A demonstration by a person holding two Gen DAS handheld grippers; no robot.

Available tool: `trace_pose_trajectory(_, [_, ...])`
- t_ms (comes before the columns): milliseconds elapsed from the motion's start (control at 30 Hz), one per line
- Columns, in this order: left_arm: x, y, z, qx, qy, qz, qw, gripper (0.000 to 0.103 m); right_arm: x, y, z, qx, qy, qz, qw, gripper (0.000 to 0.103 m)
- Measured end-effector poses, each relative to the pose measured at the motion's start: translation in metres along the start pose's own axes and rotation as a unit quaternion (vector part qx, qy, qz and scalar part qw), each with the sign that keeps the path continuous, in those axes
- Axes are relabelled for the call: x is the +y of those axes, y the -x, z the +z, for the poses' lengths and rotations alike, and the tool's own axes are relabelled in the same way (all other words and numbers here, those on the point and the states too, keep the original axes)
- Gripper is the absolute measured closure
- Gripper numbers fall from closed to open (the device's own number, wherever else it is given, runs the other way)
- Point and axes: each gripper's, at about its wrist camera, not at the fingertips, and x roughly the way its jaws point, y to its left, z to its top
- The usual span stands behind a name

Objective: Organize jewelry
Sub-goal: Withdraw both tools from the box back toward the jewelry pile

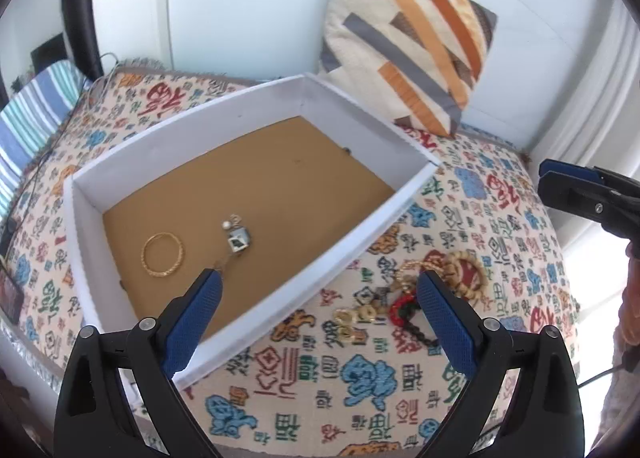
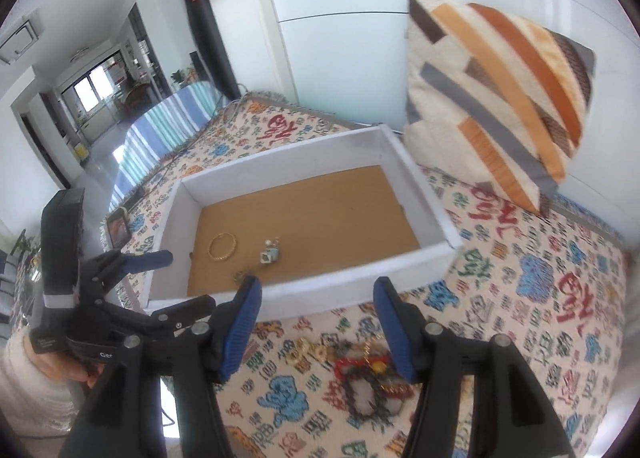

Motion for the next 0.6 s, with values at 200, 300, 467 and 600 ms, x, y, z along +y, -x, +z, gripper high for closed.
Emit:
trace_pose_trajectory(200, [-0.041, -0.002, -0.023, -0.003, -0.052, -0.006, 0.9986, 0.005, -0.031, 0.036, -0.044, -0.012, -0.028, -0.046, 0.998, 0.044])
trace_pose_trajectory(300, [-0.057, -0.015, -0.032, 0.031, -0.08, -0.006, 0.9963, 0.005, -0.046, 0.043, -0.064, -0.001, -0.046, -0.057, 0.997, 0.044])
trace_pose_trajectory(467, [-0.074, -0.036, -0.05, 0.073, -0.108, 0.001, 0.9915, 0.004, -0.071, 0.046, -0.093, 0.024, -0.087, -0.07, 0.993, 0.044])
trace_pose_trajectory(600, [-0.08, -0.037, -0.063, 0.073, -0.127, -0.002, 0.9893, 0.004, -0.082, 0.049, -0.114, 0.026, -0.101, -0.073, 0.992, 0.044])
